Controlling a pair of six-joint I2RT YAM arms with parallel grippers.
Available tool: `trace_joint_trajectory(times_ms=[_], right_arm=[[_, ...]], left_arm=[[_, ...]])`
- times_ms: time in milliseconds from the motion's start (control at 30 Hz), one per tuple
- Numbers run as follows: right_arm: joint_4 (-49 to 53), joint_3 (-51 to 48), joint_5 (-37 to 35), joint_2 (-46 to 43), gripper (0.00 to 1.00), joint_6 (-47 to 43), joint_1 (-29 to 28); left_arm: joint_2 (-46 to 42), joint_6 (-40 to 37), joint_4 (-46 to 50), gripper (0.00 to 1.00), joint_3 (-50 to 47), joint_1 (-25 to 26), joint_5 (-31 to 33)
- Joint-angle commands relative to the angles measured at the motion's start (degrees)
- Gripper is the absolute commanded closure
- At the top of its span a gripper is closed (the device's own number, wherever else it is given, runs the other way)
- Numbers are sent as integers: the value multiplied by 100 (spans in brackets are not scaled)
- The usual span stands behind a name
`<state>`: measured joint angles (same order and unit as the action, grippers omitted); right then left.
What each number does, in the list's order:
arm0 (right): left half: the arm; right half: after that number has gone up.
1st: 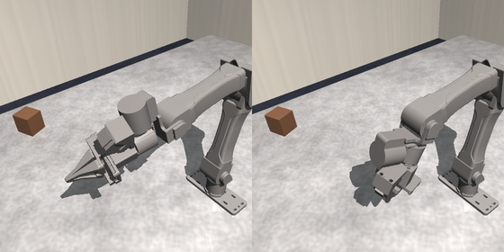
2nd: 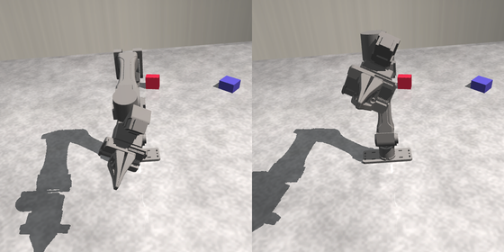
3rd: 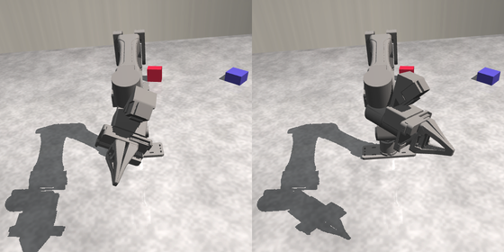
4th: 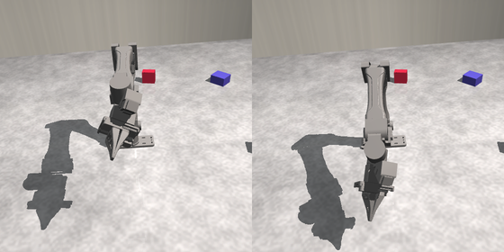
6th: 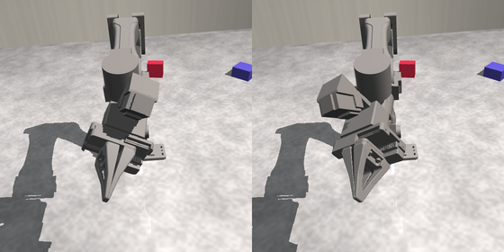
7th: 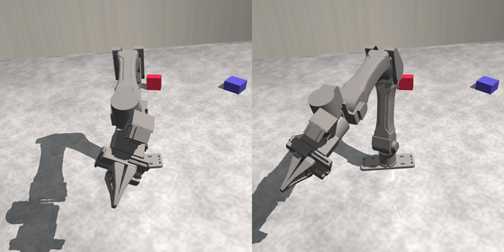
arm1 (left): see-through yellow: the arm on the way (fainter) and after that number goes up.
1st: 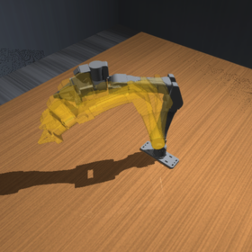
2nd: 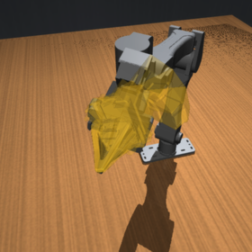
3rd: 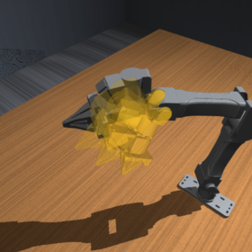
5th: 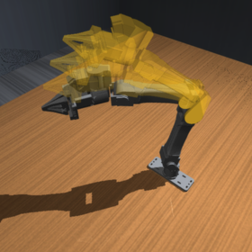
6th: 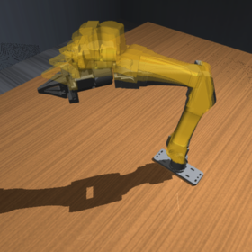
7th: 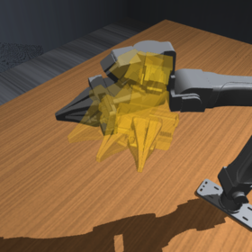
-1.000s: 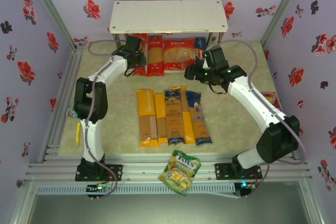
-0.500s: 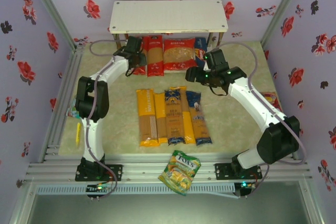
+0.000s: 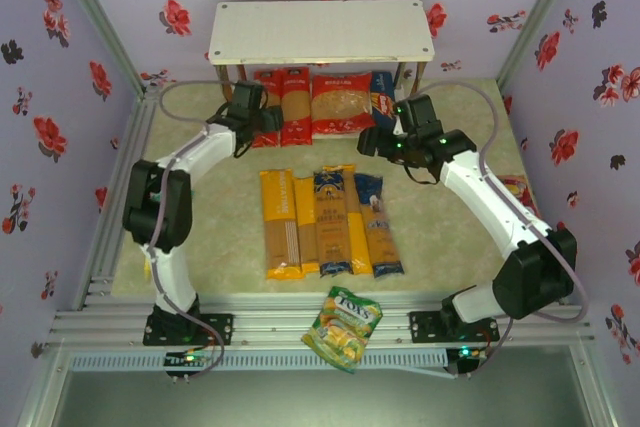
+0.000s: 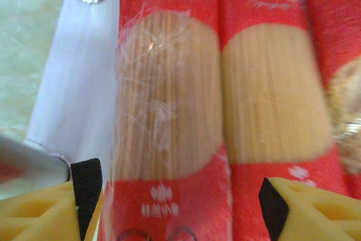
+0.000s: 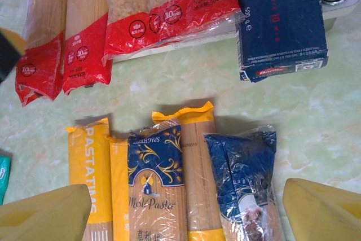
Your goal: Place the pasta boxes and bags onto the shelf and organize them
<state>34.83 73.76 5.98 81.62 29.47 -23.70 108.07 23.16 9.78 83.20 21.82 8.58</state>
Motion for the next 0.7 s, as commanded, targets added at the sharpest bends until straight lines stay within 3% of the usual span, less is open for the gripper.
trace_joint_trajectory(times_ms=[0,167,300,467,667], right_arm=[[226,-72,-164,-153,11,-174,65],[460,-164,-571,-271,11,-258,156],[315,-395,-555,-382,11,-206,332],[375,-624,-661,-326,12,-141,516],[-132,-853,-697,-331,13,49,860]], left_arm=[[-859,-179,-637,25,-420,223,29],[-2280,-88,-775,28,-1461,642,406],[-3138,182,-292,32,-2040,600,778],[-3692,476,486,32,-2544,255,765],[-3979,894,341,34,-3049,-436,244]])
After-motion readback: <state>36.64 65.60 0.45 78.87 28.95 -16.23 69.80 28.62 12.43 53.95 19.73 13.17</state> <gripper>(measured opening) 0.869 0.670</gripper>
